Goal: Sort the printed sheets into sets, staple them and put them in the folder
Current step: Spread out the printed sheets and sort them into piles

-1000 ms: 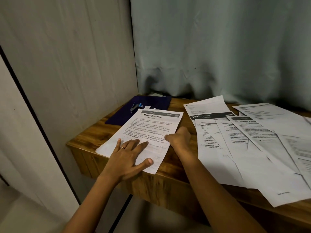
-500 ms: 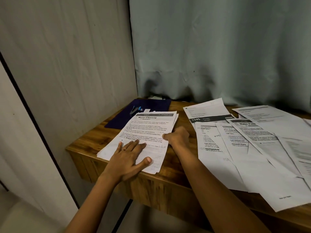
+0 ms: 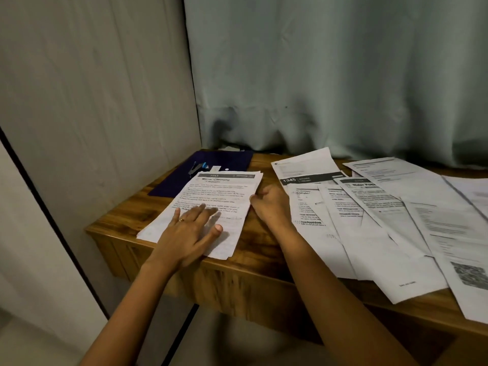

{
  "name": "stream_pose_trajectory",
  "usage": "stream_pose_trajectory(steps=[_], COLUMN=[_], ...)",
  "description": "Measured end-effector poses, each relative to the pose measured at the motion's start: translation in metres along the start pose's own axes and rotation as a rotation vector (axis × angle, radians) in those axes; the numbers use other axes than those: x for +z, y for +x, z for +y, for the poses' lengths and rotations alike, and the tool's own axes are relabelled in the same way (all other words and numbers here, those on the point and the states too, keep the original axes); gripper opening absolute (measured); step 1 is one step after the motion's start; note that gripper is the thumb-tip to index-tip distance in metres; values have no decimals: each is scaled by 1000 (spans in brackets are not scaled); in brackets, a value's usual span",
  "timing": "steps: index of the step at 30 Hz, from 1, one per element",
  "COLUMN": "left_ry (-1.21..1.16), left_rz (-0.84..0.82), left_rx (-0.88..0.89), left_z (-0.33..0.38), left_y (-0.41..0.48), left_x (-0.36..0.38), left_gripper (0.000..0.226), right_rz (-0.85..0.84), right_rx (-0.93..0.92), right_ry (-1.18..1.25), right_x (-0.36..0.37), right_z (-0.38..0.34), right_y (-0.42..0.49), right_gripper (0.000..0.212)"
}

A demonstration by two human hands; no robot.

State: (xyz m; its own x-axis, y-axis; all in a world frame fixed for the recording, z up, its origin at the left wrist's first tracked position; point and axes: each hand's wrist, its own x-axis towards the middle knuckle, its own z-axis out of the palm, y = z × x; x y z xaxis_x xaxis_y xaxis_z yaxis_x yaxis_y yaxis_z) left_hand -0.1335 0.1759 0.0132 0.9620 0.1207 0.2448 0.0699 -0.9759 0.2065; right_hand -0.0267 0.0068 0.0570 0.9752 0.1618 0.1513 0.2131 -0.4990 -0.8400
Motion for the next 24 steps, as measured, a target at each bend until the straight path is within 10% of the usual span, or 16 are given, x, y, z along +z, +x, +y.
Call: stream_pose_trajectory(steps=[12,24], left_ry=[-243,-130], left_rz=[-24,-251], left_rx=[247,223], left_z=[141,192], left_y=[8,32], left_x=[15,60], left_gripper=[71,71], right_rz=[-245,-301], right_rx=[-11,-75], right_ry=[-793,-635], right_x=[-155,-155], right_z=[102,134], right_y=[-60,-76], right_gripper=[67,57])
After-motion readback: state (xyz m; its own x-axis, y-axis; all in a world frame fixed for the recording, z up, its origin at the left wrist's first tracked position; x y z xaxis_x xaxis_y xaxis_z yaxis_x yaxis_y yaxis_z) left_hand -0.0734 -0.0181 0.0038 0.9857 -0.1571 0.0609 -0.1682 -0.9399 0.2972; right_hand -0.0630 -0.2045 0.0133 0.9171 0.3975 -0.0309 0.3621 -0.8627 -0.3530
